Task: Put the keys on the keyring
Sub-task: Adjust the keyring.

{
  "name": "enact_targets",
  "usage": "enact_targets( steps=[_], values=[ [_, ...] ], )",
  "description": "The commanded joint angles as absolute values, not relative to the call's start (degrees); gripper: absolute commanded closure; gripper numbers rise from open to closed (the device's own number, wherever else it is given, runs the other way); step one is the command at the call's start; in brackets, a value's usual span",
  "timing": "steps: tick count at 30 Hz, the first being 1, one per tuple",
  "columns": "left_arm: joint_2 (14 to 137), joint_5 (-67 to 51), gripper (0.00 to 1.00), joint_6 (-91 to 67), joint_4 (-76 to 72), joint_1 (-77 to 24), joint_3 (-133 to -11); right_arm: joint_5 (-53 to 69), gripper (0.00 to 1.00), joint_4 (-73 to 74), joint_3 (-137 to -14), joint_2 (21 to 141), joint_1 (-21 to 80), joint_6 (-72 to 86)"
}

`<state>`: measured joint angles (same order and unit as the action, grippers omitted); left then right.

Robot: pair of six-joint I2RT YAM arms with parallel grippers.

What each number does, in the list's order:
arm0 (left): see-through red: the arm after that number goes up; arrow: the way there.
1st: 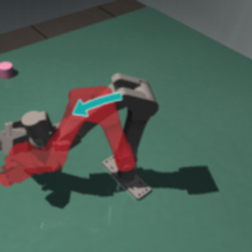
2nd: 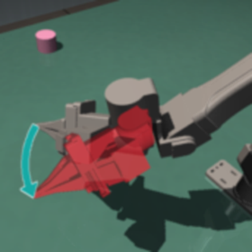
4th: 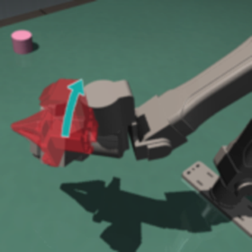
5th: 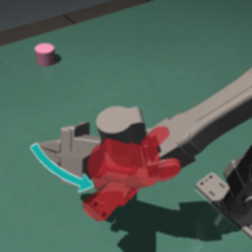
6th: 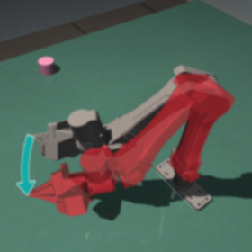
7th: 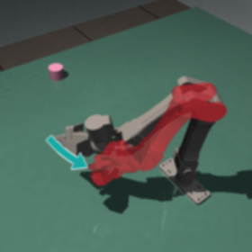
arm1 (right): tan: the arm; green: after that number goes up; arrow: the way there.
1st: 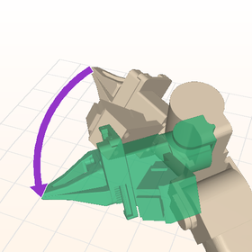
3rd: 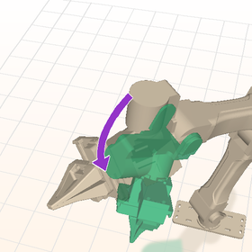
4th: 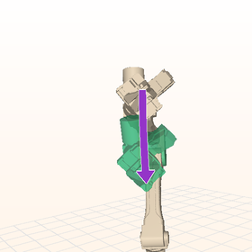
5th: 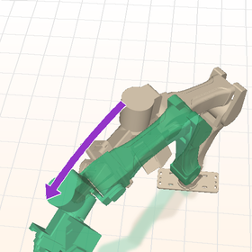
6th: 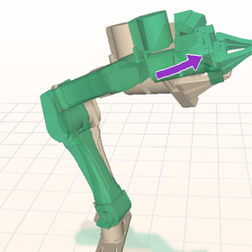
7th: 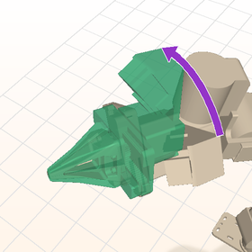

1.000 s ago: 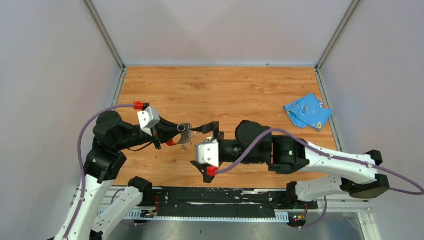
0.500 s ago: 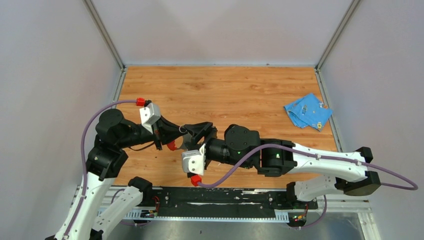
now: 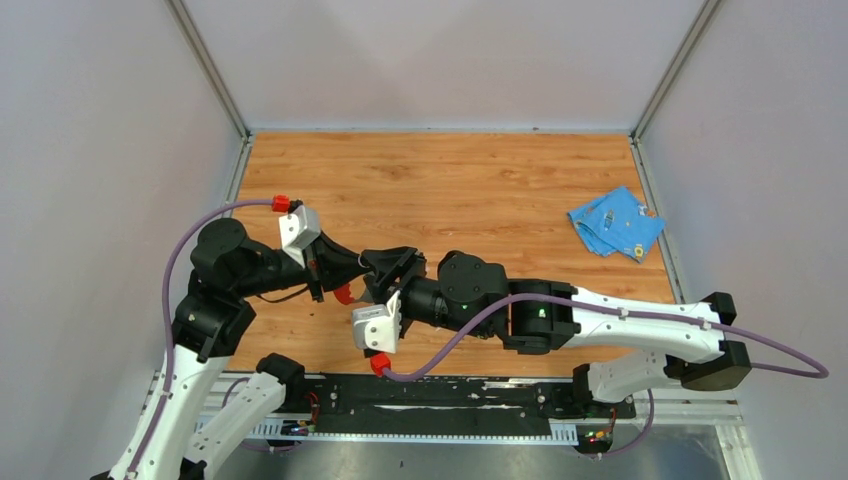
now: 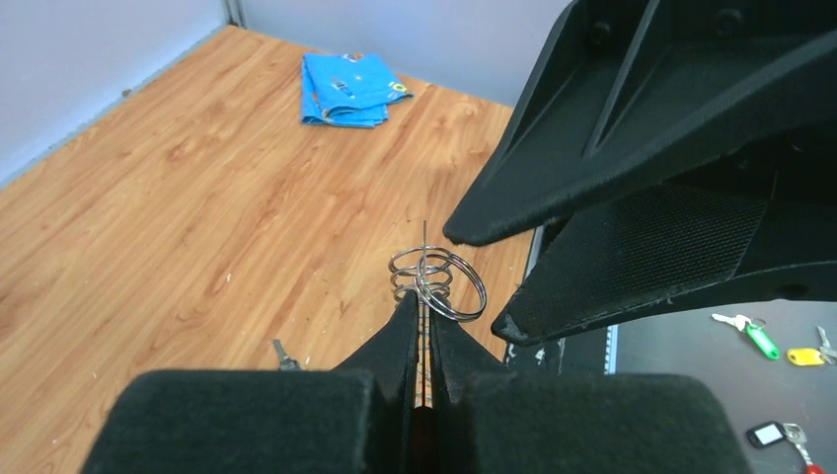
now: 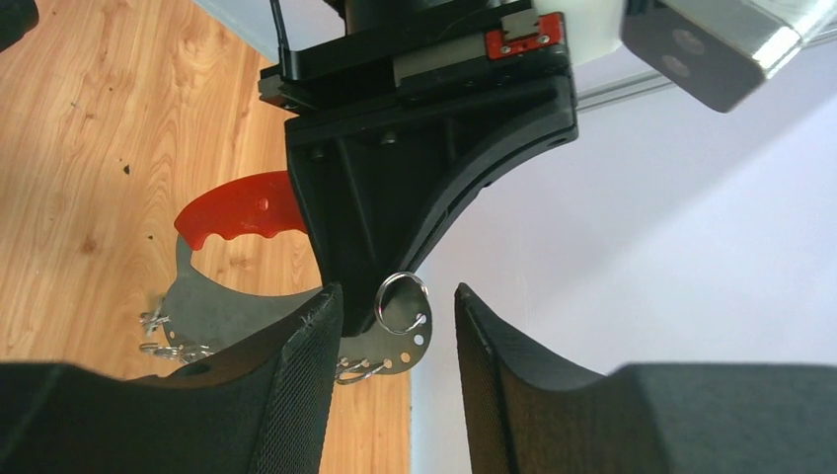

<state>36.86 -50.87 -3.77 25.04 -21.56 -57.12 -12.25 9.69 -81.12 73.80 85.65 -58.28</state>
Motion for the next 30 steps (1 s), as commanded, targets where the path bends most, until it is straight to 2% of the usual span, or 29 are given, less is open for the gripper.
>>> enact_targets(
  steps=[1, 6, 16, 23, 30],
  values=[
    [36.7, -51.7, 1.0, -6.3, 24.2, -21.7, -59.0, -13.1, 0.54, 11.3, -81.8, 74.4, 86.6, -59.9],
    [36.5, -52.4, 1.0, -6.4, 24.1, -21.7, -59.1, -14.0, 0.61, 11.4, -82.1, 74.7, 86.6, -60.2],
    [35.3, -52.9, 1.0, -2.8, 26.3, -21.7, -58.2, -15.5, 0.82, 8.3, -81.6, 74.4, 86.6, -59.4],
    [34.9, -52.7, 1.0, -2.5, 26.6, -21.7, -58.1, -16.7, 0.81, 8.9, -81.4, 74.4, 86.6, -58.5],
    [34.6, -52.5, 1.0, -2.6, 26.2, -21.7, -58.5, -16.5, 0.7, 9.9, -81.1, 74.9, 86.6, -59.1]
  ],
)
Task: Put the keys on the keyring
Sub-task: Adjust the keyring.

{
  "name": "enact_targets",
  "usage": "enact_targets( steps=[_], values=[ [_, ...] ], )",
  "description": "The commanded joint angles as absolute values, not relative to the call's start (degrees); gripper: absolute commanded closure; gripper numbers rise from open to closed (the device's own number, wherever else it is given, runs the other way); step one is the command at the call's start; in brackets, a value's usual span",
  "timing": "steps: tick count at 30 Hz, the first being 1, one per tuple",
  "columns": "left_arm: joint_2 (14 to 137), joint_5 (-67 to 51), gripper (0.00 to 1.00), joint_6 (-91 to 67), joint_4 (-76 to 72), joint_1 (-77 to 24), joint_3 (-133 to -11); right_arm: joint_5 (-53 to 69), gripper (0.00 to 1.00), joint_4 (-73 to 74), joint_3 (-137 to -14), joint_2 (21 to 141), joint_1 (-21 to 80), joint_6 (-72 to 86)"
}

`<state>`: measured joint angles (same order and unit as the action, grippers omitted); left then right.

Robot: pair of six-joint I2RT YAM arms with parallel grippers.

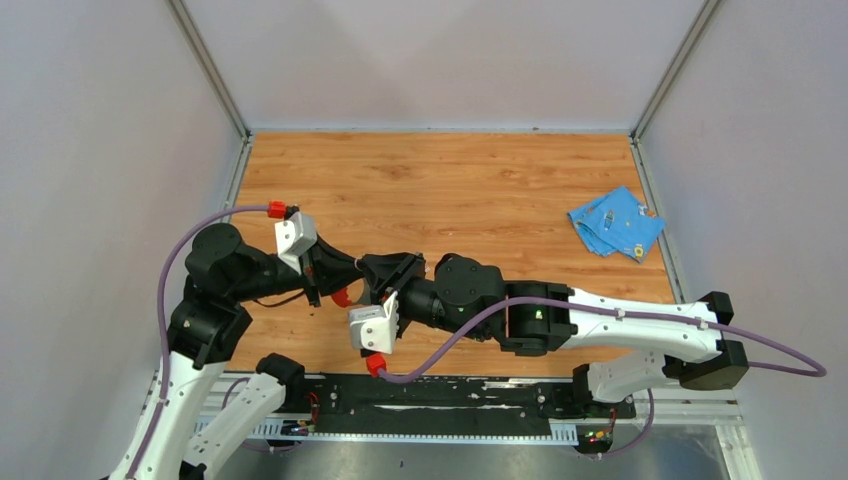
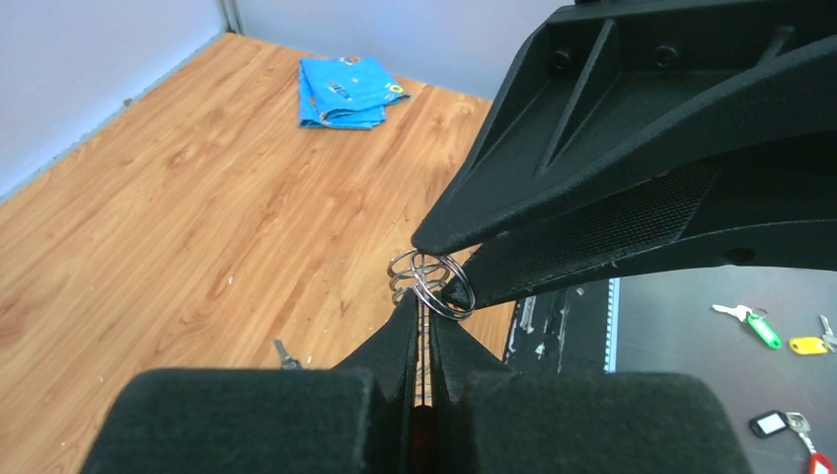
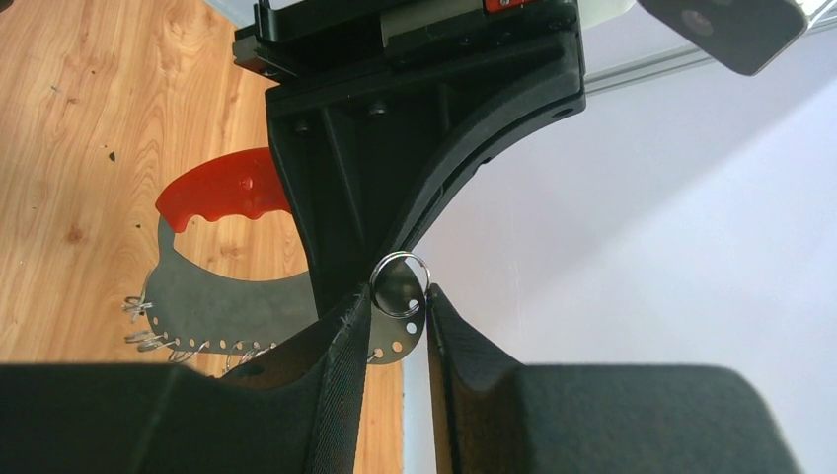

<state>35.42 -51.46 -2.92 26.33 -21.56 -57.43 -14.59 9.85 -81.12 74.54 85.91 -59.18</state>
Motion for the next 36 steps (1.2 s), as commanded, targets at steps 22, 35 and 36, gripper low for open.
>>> enact_targets(
  steps=[22, 35, 36],
  values=[
    [34.6, -51.6, 1.0, -0.1, 28.1, -21.7, -59.6, -13.9, 0.56, 12.3, -81.7, 76.0, 87.0, -59.4],
    [35.3, -50.5, 1.0, -0.1, 27.8, -21.7, -60.6, -10.6, 0.54, 15.6, -80.9, 74.2, 87.5, -57.9],
    [35.4, -50.7, 1.0, -0.1, 27.8, -21.7, -60.6, -11.3, 0.57, 14.9, -80.9, 74.4, 87.5, -57.9]
  ],
)
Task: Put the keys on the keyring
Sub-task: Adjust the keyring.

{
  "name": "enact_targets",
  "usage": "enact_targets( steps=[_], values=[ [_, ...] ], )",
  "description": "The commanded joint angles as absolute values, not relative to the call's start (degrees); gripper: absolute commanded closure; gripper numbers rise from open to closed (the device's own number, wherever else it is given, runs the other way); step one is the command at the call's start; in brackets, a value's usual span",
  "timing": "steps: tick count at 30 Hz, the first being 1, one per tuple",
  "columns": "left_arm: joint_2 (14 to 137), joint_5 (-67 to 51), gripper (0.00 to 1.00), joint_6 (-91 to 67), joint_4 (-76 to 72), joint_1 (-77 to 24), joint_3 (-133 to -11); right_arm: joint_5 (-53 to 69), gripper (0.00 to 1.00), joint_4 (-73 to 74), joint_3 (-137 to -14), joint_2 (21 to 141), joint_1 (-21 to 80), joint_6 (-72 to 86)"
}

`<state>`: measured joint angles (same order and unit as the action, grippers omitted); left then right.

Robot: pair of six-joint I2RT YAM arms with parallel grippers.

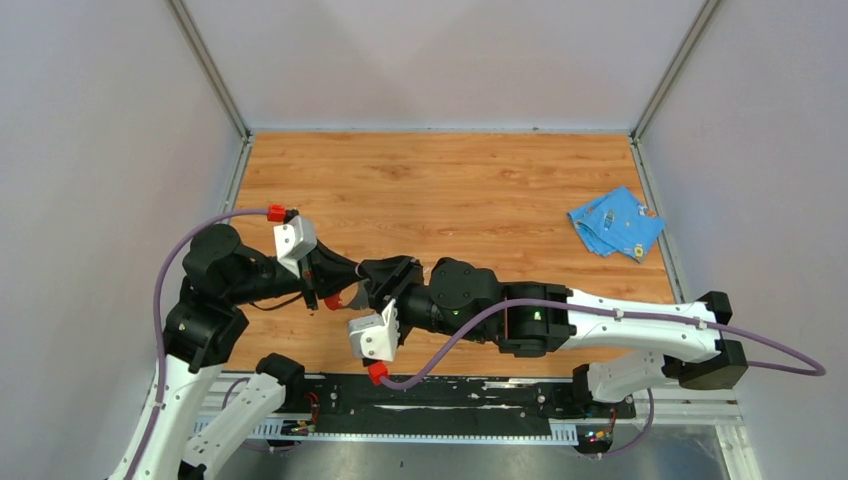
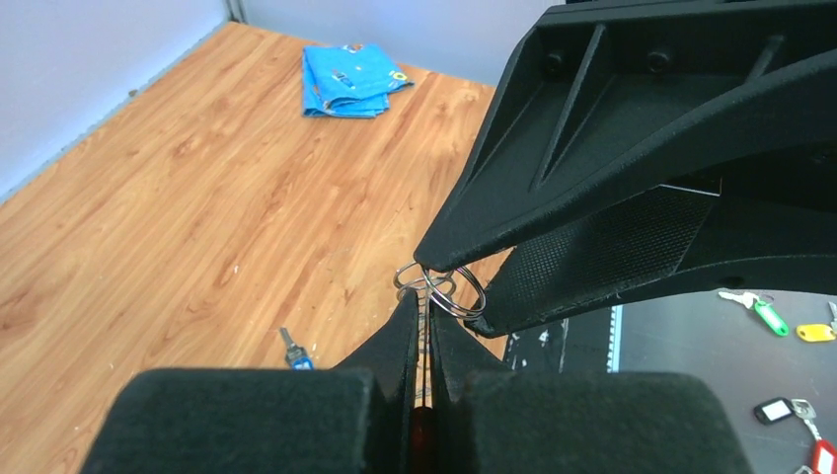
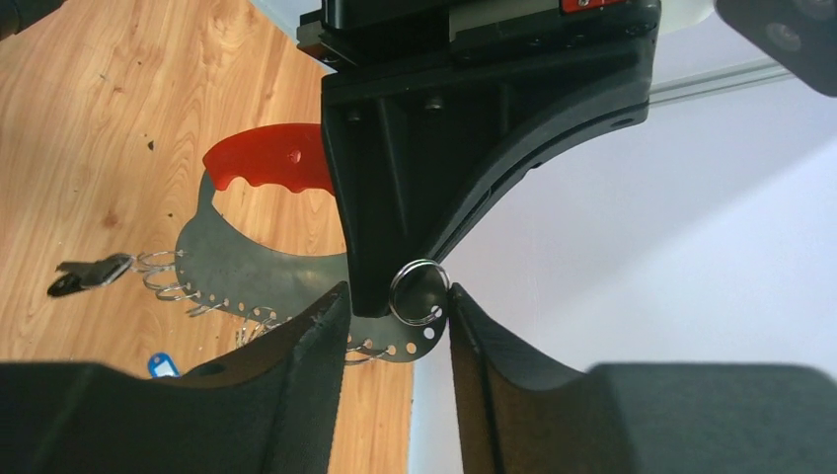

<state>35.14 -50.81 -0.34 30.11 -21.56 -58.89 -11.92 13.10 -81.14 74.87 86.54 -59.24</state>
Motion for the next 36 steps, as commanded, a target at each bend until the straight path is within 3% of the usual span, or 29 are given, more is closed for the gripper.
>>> enact_targets(
  steps=[1, 12, 16, 26, 31, 33, 36],
  values=[
    [35.6, -50.7, 1.0, -0.1, 27.9, -21.7, -60.6, -11.9, 0.6, 14.1, -80.8, 74.4, 87.5, -58.1],
    [34.6, -51.2, 1.0, -0.1, 27.8, -21.7, -59.1, -14.4, 0.81, 8.1, -79.2, 73.3, 87.5, -58.3],
    [33.9, -51.2, 1.0, 2.1, 28.6, -21.7, -58.6, -14.8, 0.99, 8.0, -79.7, 72.8, 87.6, -56.6],
    [31.4, -51.2, 1.0, 14.7, 33.1, -21.7, -57.0, -10.2, 1.0, 21.0, -87.1, 75.4, 85.9, -42.5],
    [29.7, -51.4, 0.62, 19.7, 34.6, -21.7, -55.2, -4.6, 0.99, 25.8, -87.3, 76.2, 82.4, -31.1],
    [29.1, -52.2, 0.57, 20.6, 35.2, -21.7, -54.3, -1.2, 0.99, 27.2, -87.1, 76.4, 80.4, -26.4],
    [28.4, -53.5, 0.58, 20.8, 35.9, -21.7, -53.6, 3.4, 1.0, 30.2, -87.5, 77.3, 78.3, -21.3]
  ],
)
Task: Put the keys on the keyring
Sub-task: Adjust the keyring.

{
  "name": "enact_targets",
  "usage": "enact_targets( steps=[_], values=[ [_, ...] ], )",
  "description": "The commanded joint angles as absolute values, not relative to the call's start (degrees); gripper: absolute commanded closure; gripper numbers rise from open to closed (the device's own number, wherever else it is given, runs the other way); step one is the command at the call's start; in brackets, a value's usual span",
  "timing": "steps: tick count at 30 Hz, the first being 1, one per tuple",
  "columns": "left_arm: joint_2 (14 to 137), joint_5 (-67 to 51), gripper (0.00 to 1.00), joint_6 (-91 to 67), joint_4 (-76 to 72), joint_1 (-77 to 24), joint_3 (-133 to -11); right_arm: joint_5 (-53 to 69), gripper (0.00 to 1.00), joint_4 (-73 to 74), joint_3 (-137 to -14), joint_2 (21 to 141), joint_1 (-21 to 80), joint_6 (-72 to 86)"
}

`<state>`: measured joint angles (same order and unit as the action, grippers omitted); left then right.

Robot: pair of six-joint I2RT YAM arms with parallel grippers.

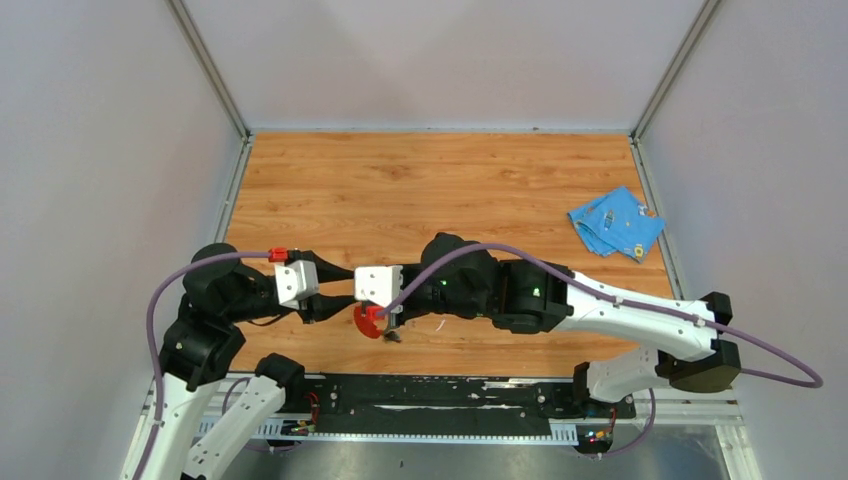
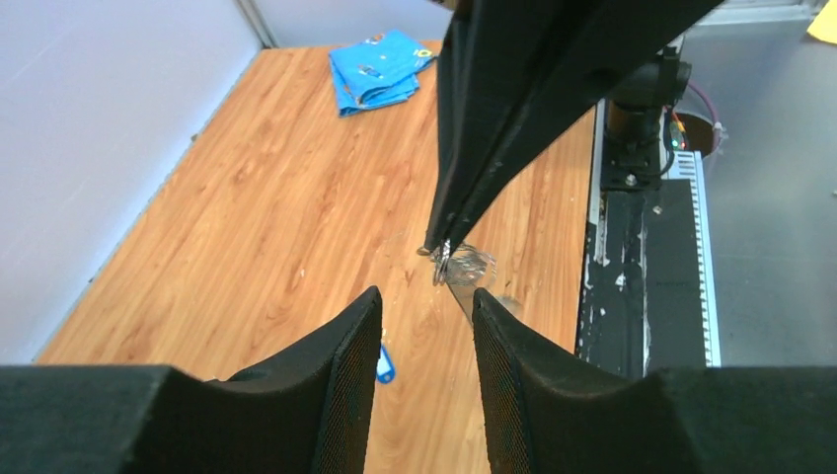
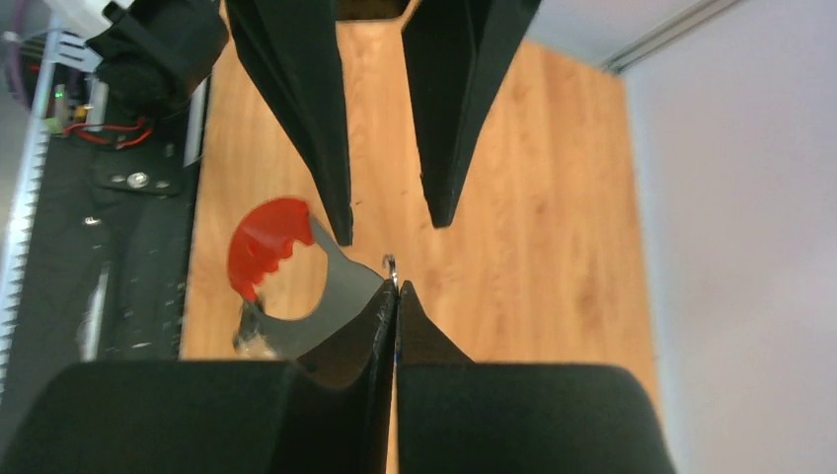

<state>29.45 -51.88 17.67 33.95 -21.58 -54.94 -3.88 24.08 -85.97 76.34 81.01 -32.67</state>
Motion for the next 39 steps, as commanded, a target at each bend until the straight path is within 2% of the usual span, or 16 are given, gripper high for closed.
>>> enact_targets(
  steps=[1, 6, 21, 30, 33, 37, 39],
  values=[
    [28.3, -53.8, 0.59, 20.7, 35.9, -21.7, -53.3, 4.5, 1.0, 30.8, -87.5, 77.5, 78.0, -20.4],
    [29.3, -55.5, 0.66, 20.3, 36.0, -21.7, -52.4, 5.8, 0.99, 35.1, -89.8, 79.7, 77.8, -19.1],
    [29.6, -58.6, 0.69, 22.8, 39.8, -21.7, -50.2, 5.6, 0.99, 41.6, -98.1, 85.4, 77.8, -17.2],
    [30.2, -59.4, 0.79, 21.6, 39.8, -21.7, -50.3, 4.5, 0.99, 44.4, -102.1, 88.4, 77.8, -17.9],
    [29.6, -59.0, 0.76, 23.6, 41.7, -21.7, -50.7, 4.1, 0.99, 45.5, -102.7, 88.9, 77.7, -18.5],
    [29.1, -55.0, 0.6, 29.0, 45.9, -21.7, -51.3, 3.9, 1.0, 46.1, -102.6, 88.5, 77.7, -19.1],
    [29.0, -52.3, 0.56, 30.6, 46.4, -21.7, -51.2, 3.7, 0.99, 46.3, -102.5, 88.2, 77.7, -19.2]
  ],
)
